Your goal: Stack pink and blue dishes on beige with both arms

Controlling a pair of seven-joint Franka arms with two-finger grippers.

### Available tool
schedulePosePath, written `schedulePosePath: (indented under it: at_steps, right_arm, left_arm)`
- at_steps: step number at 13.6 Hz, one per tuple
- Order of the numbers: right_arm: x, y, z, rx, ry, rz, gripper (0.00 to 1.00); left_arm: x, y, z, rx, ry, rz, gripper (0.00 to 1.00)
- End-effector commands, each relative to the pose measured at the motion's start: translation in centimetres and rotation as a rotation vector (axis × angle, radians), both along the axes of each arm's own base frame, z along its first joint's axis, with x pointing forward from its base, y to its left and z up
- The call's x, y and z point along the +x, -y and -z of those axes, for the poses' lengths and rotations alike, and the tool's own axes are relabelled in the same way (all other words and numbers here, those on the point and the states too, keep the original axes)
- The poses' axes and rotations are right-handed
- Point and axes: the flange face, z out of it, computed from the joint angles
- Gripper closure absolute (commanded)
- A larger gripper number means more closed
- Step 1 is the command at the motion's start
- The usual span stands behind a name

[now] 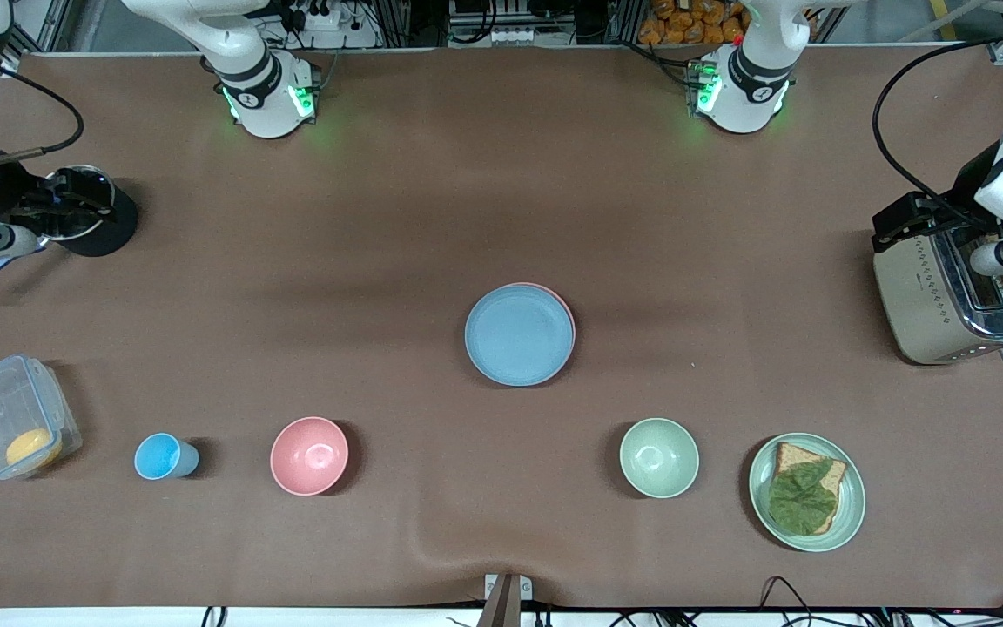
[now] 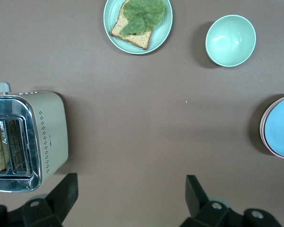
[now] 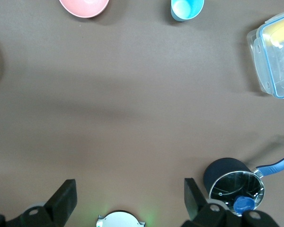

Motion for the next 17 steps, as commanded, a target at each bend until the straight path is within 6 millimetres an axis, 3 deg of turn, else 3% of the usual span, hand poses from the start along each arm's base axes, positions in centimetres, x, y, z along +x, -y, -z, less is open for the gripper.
schedulePosePath:
  at_steps: [1,17]
  right_arm:
    - [0.18,0.23,-0.46,-0.013,0.006,-0.003,0.00]
    - [0.17,0.31,-0.33,-0.013,0.003,0.000,0.00]
  left_arm:
    - [-0.21,-0.18,-0.68,-0.022,0.003,0.015,0.00]
    - [-1.07,0.08,-0.14,-0.014,-0.070,0.017,0.00]
